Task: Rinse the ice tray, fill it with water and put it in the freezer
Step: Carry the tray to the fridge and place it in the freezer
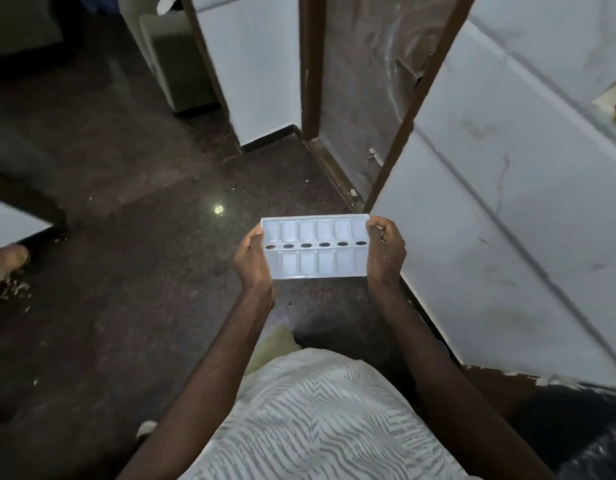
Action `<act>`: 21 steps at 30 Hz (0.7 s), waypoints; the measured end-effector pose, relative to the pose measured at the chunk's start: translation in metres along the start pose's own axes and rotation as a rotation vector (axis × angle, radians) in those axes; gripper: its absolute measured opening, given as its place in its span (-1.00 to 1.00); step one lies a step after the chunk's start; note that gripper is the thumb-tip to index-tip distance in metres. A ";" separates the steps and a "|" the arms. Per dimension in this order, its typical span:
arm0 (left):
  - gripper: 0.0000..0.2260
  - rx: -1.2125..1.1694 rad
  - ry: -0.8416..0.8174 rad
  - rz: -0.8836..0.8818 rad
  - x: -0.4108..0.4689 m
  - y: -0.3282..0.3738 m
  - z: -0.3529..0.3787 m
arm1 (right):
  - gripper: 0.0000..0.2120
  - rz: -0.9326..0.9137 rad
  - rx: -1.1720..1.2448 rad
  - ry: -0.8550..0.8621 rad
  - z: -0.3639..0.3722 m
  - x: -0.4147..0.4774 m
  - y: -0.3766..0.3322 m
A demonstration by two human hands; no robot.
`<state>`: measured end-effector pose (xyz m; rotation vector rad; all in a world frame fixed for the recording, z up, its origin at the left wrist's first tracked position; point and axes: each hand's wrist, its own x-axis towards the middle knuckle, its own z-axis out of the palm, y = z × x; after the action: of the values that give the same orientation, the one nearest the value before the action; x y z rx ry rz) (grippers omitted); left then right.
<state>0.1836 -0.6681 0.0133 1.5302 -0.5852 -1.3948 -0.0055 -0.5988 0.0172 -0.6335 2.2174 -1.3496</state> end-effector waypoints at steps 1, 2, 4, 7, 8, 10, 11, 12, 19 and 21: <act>-0.83 -0.023 0.019 -0.001 0.000 0.000 -0.004 | -0.91 -0.015 -0.019 -0.038 0.004 0.004 -0.001; -0.82 -0.038 0.041 -0.005 0.000 0.001 -0.007 | -0.93 -0.027 -0.042 -0.075 0.009 0.009 -0.001; -0.81 -0.062 0.091 0.003 0.002 0.005 -0.012 | -0.92 -0.050 -0.066 -0.137 0.021 0.016 -0.004; -0.80 -0.091 0.154 0.008 0.012 0.012 -0.019 | -0.87 -0.065 -0.050 -0.207 0.042 0.024 -0.011; -0.79 -0.106 0.172 0.007 0.016 0.013 -0.021 | -0.85 -0.061 -0.037 -0.231 0.050 0.027 -0.015; -0.78 -0.124 0.210 0.005 0.027 0.018 -0.023 | -0.81 -0.064 -0.016 -0.273 0.068 0.036 -0.024; -0.78 -0.134 0.231 0.006 0.032 0.021 -0.024 | -0.81 -0.072 -0.005 -0.290 0.079 0.041 -0.029; -0.79 -0.146 0.250 0.010 0.039 0.024 -0.024 | -0.81 -0.081 -0.002 -0.307 0.089 0.046 -0.034; -0.78 -0.199 0.366 -0.019 0.110 0.051 -0.018 | -0.85 -0.138 -0.019 -0.412 0.166 0.090 -0.066; -0.80 -0.203 0.395 -0.004 0.132 0.062 -0.014 | -0.85 -0.143 -0.022 -0.421 0.191 0.103 -0.077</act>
<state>0.2431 -0.8014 0.0010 1.5822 -0.1919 -1.0765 0.0390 -0.8231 -0.0072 -0.9984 1.8776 -1.1321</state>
